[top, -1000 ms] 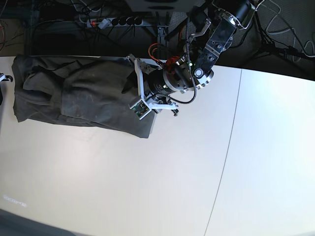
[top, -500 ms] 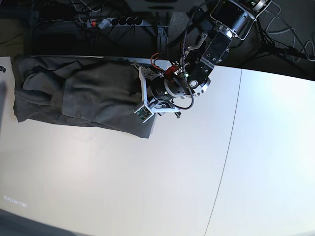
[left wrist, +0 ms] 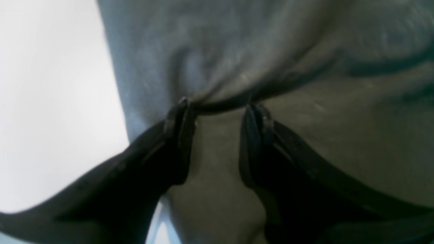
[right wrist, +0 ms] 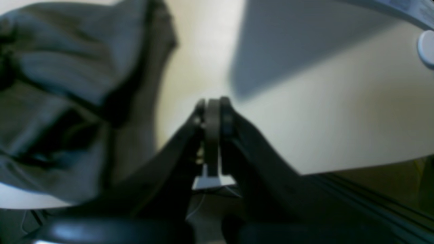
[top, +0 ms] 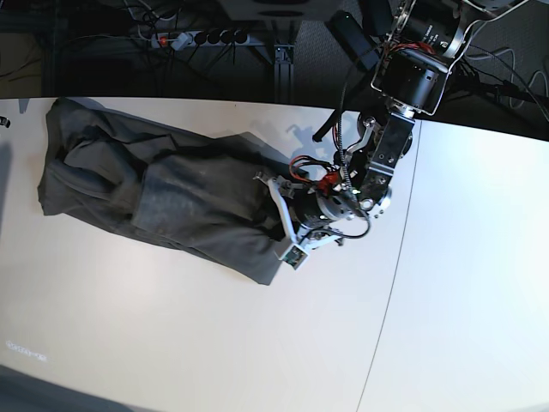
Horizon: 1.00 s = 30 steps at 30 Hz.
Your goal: Fold the T-shirt properly
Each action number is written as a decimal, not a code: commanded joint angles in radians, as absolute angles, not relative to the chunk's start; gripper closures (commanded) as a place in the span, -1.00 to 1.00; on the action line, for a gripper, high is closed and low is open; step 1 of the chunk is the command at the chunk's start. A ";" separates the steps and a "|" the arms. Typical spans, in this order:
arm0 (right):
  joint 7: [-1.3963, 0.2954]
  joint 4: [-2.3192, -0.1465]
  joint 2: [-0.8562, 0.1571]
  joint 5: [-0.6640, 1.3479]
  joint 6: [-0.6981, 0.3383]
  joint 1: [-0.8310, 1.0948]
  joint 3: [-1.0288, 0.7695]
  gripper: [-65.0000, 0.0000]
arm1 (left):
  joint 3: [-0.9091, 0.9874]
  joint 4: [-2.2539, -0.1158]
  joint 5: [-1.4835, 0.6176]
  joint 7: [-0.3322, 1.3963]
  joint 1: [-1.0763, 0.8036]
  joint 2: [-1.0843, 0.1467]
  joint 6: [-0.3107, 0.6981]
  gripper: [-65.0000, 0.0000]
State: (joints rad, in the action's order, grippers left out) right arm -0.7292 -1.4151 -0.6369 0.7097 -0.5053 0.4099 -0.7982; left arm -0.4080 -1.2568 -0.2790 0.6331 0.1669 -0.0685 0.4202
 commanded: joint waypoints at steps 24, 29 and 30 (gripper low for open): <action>-0.745 -1.422 -0.585 0.938 -0.580 0.329 -0.646 -0.33 | -0.346 -1.242 -0.315 0.761 0.166 -0.083 0.416 0.10; -0.744 -1.390 -0.531 0.921 -0.579 0.270 -0.607 -0.33 | -0.346 -1.242 -0.314 0.783 0.166 -0.084 0.416 0.10; -0.744 -1.380 -0.525 0.920 -0.579 0.264 -0.607 -0.33 | -0.346 -1.242 -0.314 0.790 0.166 -0.084 0.416 0.10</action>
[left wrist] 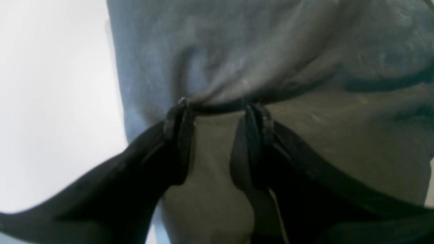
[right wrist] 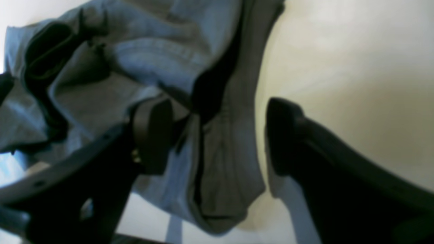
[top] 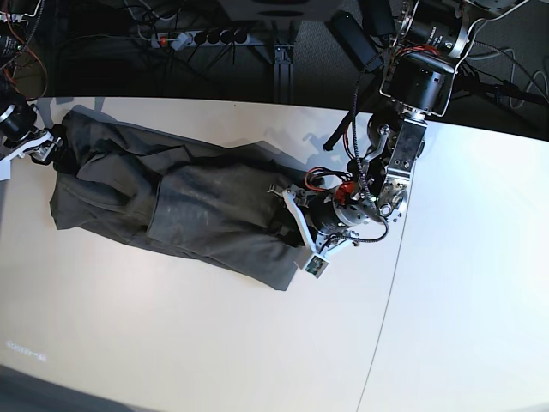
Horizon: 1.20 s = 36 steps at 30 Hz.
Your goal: Fold the T-shirt properly
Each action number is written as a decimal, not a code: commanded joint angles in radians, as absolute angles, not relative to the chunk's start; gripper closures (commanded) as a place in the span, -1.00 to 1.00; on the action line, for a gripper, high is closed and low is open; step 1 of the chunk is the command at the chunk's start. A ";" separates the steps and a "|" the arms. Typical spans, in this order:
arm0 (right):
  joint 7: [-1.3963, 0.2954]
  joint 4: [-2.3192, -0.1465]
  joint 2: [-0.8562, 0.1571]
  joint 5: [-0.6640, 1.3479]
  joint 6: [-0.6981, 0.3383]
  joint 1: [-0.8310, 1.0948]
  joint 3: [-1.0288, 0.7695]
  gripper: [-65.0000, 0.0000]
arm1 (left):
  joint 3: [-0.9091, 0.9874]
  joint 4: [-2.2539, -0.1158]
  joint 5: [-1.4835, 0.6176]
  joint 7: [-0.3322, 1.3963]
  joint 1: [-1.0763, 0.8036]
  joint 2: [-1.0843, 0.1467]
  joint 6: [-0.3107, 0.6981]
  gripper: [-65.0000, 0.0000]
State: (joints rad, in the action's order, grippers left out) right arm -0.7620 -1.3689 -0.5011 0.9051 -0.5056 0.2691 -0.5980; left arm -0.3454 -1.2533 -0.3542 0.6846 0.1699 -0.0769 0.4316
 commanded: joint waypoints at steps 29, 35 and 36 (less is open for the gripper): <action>-0.823 -1.159 -0.496 0.988 -0.580 0.241 -0.593 -0.33 | -0.346 -1.242 -0.315 0.814 0.163 -0.084 0.416 0.10; -0.823 -1.159 -0.496 0.995 -0.580 0.238 -0.583 -0.33 | -0.346 -1.242 -0.327 0.812 0.163 -0.083 0.416 0.10; -0.823 -1.159 -0.495 0.995 -0.580 0.233 -0.574 -0.33 | -0.346 -1.242 -0.327 0.812 0.163 -0.083 0.416 0.10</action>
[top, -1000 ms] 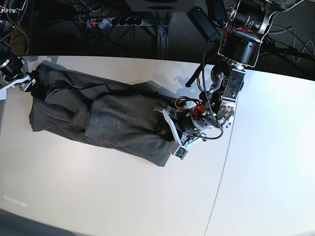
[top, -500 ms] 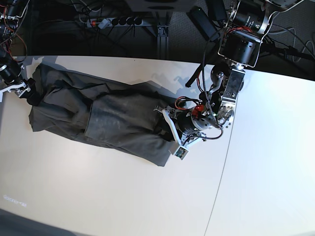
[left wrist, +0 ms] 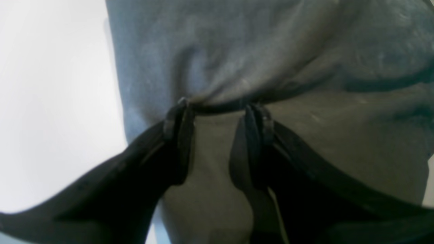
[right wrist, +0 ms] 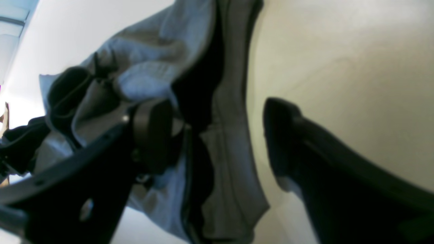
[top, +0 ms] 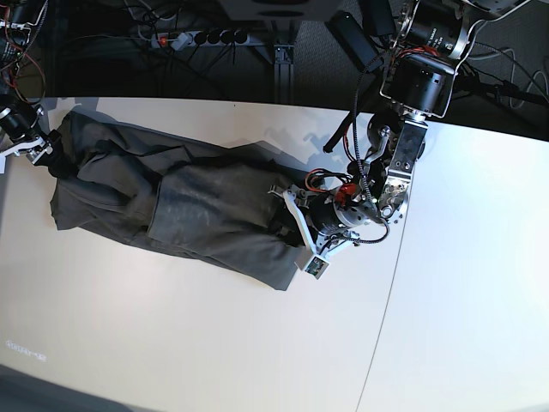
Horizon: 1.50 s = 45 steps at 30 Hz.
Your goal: Fold the T-shirt properly
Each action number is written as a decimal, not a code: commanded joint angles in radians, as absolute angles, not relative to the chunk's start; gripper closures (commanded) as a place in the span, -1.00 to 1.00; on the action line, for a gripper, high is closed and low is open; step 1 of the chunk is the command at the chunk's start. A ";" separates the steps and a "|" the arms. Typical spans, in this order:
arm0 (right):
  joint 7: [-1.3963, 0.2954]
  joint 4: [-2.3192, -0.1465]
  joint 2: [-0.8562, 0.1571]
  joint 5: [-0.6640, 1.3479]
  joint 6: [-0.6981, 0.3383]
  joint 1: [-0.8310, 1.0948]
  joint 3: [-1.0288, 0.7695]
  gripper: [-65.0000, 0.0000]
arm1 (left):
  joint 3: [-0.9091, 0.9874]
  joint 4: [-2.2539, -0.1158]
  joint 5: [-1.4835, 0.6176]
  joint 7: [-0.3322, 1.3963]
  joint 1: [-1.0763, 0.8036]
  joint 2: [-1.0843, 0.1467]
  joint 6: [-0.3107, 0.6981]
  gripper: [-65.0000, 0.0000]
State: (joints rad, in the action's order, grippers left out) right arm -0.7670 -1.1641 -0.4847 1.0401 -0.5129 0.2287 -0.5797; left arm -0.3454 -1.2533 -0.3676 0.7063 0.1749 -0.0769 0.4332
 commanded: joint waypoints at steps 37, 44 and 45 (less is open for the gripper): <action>-0.714 -1.159 -0.473 0.871 -0.580 0.191 -0.512 1.00 | -0.345 -1.272 -0.504 0.836 0.168 -0.083 0.490 0.10; -0.710 -1.159 -0.564 0.863 -0.580 0.192 -0.560 1.00 | -0.345 -1.307 -0.738 0.926 0.168 -0.081 0.621 0.10; -0.710 -1.159 -0.577 0.863 -0.580 0.192 -0.560 1.00 | -0.345 -1.309 -0.770 0.937 0.168 -0.078 0.639 0.10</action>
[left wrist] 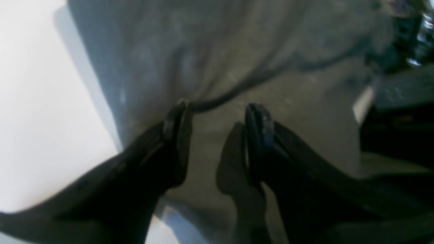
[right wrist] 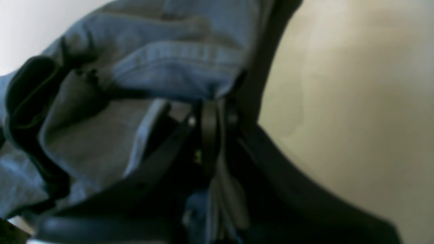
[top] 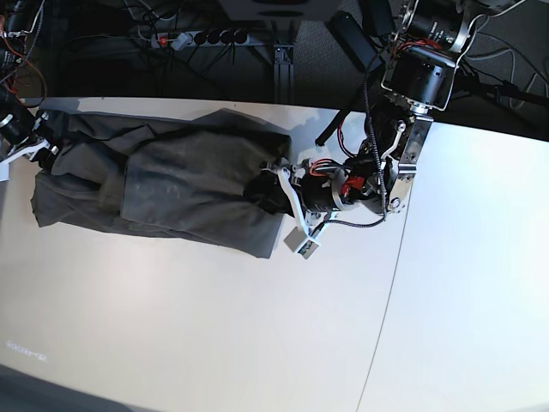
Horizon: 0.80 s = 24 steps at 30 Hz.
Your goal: Fold the T-shirt properly
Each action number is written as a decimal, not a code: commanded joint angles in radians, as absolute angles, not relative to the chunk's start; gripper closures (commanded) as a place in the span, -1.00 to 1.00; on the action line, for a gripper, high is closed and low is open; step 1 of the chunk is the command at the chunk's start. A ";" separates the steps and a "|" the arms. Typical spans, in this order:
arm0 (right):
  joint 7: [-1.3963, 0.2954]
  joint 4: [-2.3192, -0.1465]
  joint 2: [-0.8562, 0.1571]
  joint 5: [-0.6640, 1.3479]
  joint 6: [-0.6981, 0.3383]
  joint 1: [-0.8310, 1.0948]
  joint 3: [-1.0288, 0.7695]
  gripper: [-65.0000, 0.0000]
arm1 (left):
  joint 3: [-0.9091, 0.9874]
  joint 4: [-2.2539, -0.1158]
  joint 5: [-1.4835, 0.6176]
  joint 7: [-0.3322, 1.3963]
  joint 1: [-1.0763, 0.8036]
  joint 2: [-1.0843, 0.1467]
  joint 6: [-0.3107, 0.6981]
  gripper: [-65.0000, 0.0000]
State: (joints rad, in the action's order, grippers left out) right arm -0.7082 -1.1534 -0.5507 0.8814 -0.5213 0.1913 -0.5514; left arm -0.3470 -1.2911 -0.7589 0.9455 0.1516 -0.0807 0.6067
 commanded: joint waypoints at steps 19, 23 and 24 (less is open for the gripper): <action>-0.715 -1.193 -0.617 0.920 -0.580 0.173 -0.560 1.00 | -0.245 -1.440 -1.072 1.132 0.168 -0.073 0.698 0.10; -0.730 -1.243 -0.617 0.929 -0.580 0.172 -0.560 1.00 | -0.239 -1.443 -1.008 1.111 0.146 -0.136 0.698 0.10; -0.730 -1.255 -0.617 0.928 -0.580 0.172 -0.560 1.00 | -0.239 -1.443 -1.002 1.098 0.135 -0.153 0.698 0.10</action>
State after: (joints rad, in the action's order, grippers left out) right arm -0.7467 -1.2369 -0.5903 0.9077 -0.5224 0.1825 -0.5514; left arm -0.2420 -1.4292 -0.9810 1.1172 0.1162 -0.1528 0.6643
